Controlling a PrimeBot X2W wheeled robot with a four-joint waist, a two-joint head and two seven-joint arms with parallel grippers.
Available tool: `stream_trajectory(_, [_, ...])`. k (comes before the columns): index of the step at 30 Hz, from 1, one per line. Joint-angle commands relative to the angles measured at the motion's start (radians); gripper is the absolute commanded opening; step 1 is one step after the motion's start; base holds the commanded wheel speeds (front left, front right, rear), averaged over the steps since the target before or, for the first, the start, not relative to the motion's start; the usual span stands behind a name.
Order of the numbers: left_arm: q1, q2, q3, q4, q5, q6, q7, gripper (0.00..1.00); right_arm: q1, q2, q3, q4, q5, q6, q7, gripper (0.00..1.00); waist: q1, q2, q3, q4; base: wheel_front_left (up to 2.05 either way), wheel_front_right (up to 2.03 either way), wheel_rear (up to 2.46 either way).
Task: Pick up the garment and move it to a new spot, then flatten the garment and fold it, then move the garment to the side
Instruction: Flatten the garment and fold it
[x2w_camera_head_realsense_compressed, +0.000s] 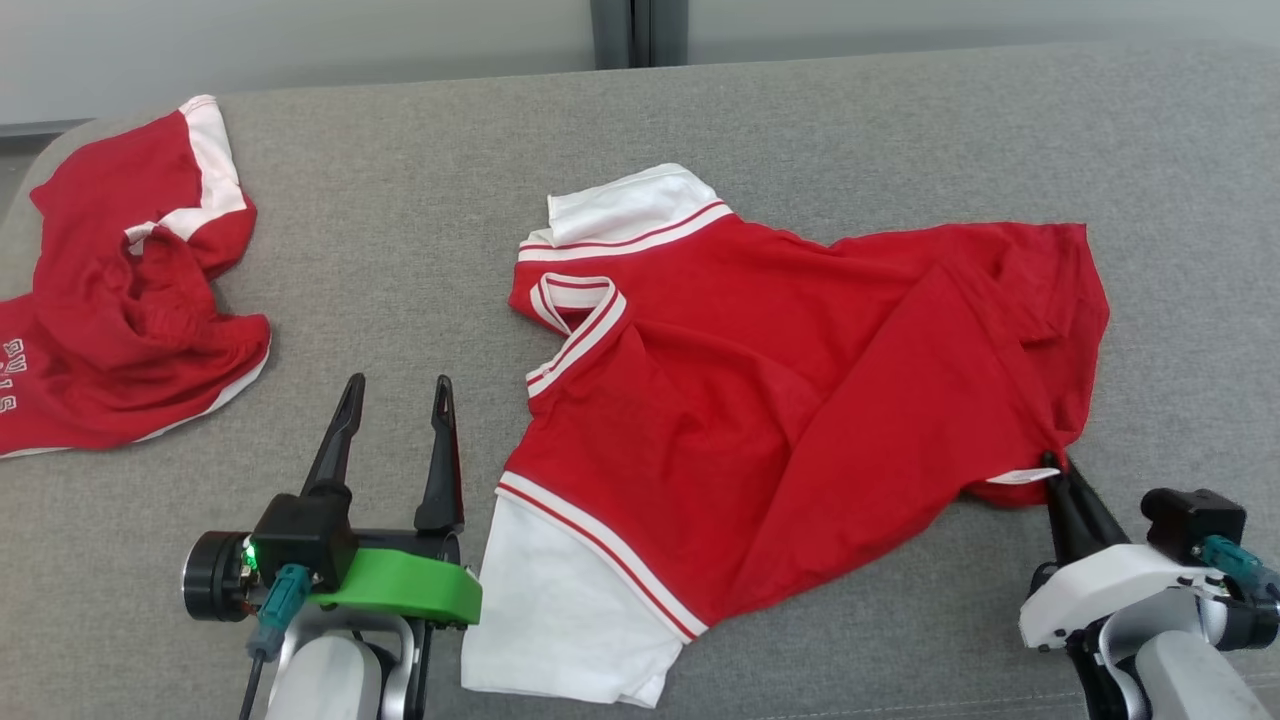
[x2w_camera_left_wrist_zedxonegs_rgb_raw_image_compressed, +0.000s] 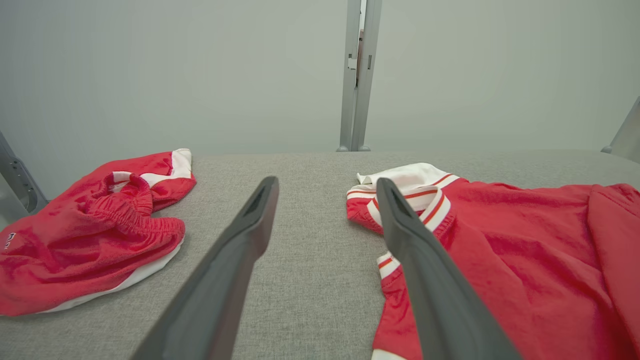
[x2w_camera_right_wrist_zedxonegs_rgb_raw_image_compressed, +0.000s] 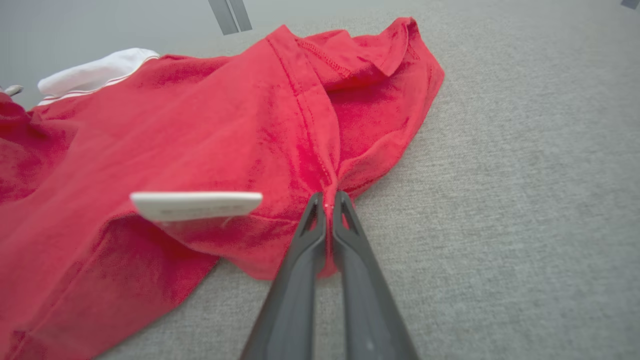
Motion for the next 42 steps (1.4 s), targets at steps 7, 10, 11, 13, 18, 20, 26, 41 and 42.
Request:
stream_trajectory(7, [0.006, 0.002, -0.001, 0.000, -0.003, 0.002, -0.001, 1.00, 0.017, -0.029, -0.066, -0.056, -0.023, -0.002, -0.003, 0.00, 0.0000, 0.0000, -0.017, -0.028, 0.00, 0.00, 0.00])
stream_trajectory(10, [0.005, 0.002, -0.006, 0.002, -0.008, 0.002, -0.001, 1.00, 0.030, -0.032, -0.072, -0.065, -0.018, -0.002, -0.003, 0.00, 0.0000, 0.0000, -0.020, -0.027, 0.00, 0.00, 0.00])
stream_trajectory(11, [0.005, 0.002, -0.008, 0.002, -0.009, 0.002, -0.001, 1.00, 0.038, -0.030, -0.070, -0.071, -0.018, -0.002, -0.003, 0.00, 0.0000, 0.0000, -0.021, -0.025, 0.00, 0.00, 0.00])
stream_trajectory(13, [0.009, 0.002, -0.012, 0.001, -0.011, 0.003, -0.001, 1.00, 0.059, -0.031, -0.065, -0.071, -0.015, -0.002, -0.003, 0.00, 0.0000, 0.0000, -0.022, -0.021, 0.00, 0.00, 0.00])
stream_trajectory(18, [0.020, 0.002, -0.017, -0.002, -0.017, 0.007, -0.001, 1.00, 0.098, -0.035, -0.086, -0.101, -0.015, -0.002, -0.003, 1.00, 0.0000, 0.0000, -0.021, -0.011, 0.00, 0.00, 0.00])
stream_trajectory(20, [0.022, 0.002, -0.017, -0.003, -0.018, 0.008, -0.001, 1.00, 0.103, -0.039, -0.098, -0.121, -0.021, -0.002, -0.003, 1.00, 0.0000, 0.0000, -0.021, -0.011, 0.00, 0.00, 0.00])
stream_trajectory(26, [0.017, 0.002, -0.022, -0.002, -0.021, 0.011, -0.001, 1.00, 0.059, -0.058, -0.087, -0.160, -0.039, -0.002, -0.003, 1.00, 0.0000, 0.0000, -0.021, -0.013, 0.00, 0.00, 0.00])
stream_trajectory(41, [0.014, 0.003, -0.047, -0.006, -0.035, 0.019, -0.001, 1.00, 0.093, -0.082, -0.075, -0.077, -0.014, -0.002, -0.003, 1.00, 0.0000, 0.0000, -0.010, 0.027, 0.00, 0.00, 0.00])
stream_trajectory(42, [0.016, 0.003, -0.045, -0.006, -0.034, 0.021, -0.001, 1.00, 0.102, -0.077, -0.074, -0.082, -0.017, -0.002, -0.003, 1.00, 0.0000, 0.0000, -0.010, 0.023, 0.00, 0.00, 0.00])
